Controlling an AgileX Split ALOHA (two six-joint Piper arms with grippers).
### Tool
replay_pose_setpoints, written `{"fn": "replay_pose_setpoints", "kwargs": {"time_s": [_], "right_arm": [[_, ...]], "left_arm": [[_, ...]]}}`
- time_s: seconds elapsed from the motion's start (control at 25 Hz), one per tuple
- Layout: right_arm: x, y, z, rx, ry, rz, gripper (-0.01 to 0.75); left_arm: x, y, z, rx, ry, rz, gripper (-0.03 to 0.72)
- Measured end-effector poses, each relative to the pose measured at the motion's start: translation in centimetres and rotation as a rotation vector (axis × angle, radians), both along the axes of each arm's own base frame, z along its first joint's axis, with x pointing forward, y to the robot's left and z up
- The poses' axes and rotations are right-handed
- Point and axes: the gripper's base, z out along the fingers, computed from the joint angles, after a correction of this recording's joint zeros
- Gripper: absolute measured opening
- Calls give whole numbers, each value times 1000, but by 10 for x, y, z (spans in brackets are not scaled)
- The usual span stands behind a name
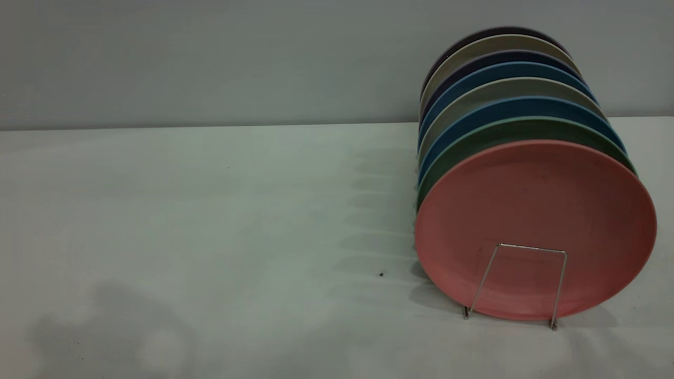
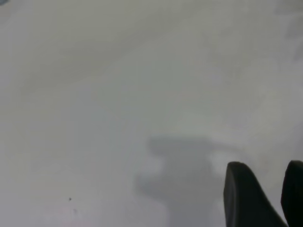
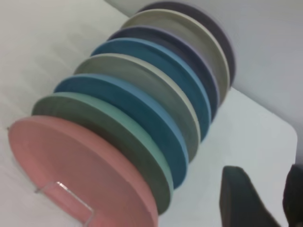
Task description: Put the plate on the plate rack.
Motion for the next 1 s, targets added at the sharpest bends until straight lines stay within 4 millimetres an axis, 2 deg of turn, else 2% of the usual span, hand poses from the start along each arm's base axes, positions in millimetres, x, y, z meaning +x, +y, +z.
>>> {"fn": "replay_pose_setpoints", "kwargs": {"time_s": [0.2, 0.36, 0.68, 1.0], "right_arm": [[-31, -19, 17, 99, 7, 6, 243], [-58, -30, 22, 151, 48, 54, 243], [-108, -52, 20, 183, 194, 147, 243], [-147, -70, 20, 271, 213, 226, 243]], "left_arm": [[-31, 13, 23, -23, -36, 23, 240], [-59, 24, 40, -47, -74, 41, 240], [-120, 49, 64, -84, -142, 60, 240], [-177, 71, 80, -171, -310, 54, 240]]}}
